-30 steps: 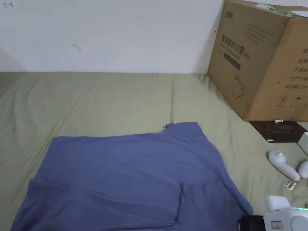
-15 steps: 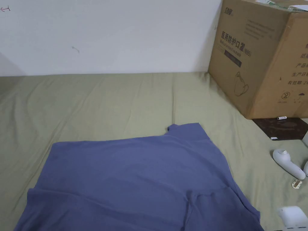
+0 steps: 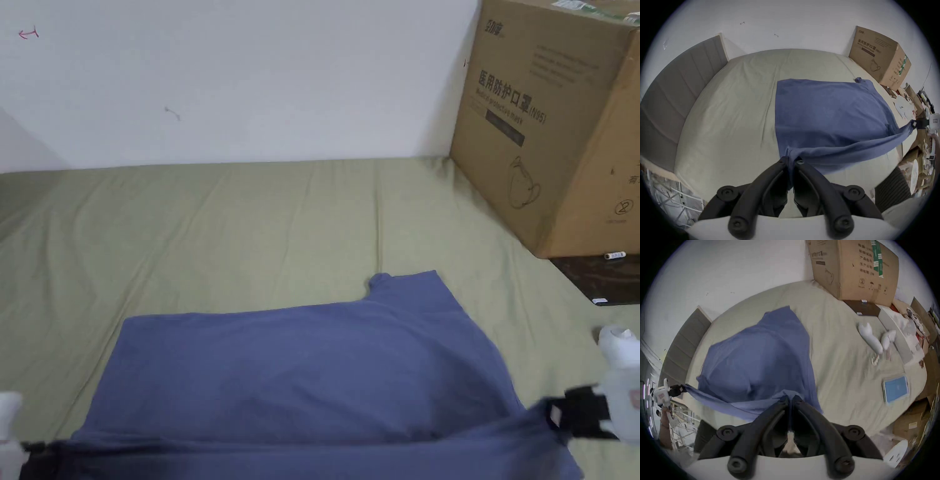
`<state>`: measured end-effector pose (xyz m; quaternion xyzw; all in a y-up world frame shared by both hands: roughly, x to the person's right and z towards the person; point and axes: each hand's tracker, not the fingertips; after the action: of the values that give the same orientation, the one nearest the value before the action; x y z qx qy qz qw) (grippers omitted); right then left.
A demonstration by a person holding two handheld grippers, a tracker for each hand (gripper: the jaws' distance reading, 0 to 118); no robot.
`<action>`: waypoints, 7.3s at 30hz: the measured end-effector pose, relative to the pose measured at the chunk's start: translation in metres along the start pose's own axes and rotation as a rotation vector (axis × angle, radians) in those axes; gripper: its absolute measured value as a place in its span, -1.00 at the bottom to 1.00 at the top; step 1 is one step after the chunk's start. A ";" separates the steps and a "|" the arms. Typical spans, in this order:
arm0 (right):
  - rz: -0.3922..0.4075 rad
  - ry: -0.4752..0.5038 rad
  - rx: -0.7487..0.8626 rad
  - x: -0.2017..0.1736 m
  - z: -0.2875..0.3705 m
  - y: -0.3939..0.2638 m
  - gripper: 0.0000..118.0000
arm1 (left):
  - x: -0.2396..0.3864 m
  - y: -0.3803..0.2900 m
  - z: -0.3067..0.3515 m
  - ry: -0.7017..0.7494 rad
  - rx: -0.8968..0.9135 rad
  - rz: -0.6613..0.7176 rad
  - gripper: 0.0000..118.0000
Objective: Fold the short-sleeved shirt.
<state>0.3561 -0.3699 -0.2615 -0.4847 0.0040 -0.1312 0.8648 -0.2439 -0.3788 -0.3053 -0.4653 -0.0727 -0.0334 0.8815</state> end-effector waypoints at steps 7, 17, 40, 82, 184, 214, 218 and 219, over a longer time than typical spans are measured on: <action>-0.083 -0.067 0.019 -0.011 -0.086 0.067 -0.96 | -0.006 0.066 -0.080 0.005 -0.022 0.087 -0.92; -0.074 -0.092 0.216 -0.004 -0.070 0.026 0.82 | 0.001 0.037 -0.054 -0.048 0.082 0.103 0.97; -0.066 0.027 0.267 -0.027 -0.017 -0.052 -1.00 | -0.025 -0.008 -0.096 -0.032 -0.060 0.241 1.00; -0.012 -0.064 -0.106 0.038 -0.025 -0.108 -0.91 | -0.017 -0.110 0.009 -0.095 -0.074 0.251 -0.94; -0.017 -0.089 0.117 0.008 -0.013 -0.082 0.95 | -0.023 -0.089 0.007 -0.224 0.037 0.195 0.35; 0.147 0.054 0.343 -0.103 0.037 -0.053 -1.00 | -0.120 -0.088 0.006 -0.675 0.090 0.723 -0.70; 0.133 0.048 0.306 -0.104 0.030 -0.059 -1.00 | -0.131 -0.107 -0.024 -0.740 0.050 0.800 1.00; 0.132 0.047 0.295 -0.105 0.028 -0.060 -1.00 | -0.129 -0.111 -0.032 -0.741 0.045 0.796 1.00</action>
<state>0.2454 -0.3520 -0.2090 -0.3480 0.0367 -0.0849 0.9329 -0.3819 -0.4686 -0.2531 -0.4185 -0.1975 0.4708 0.7511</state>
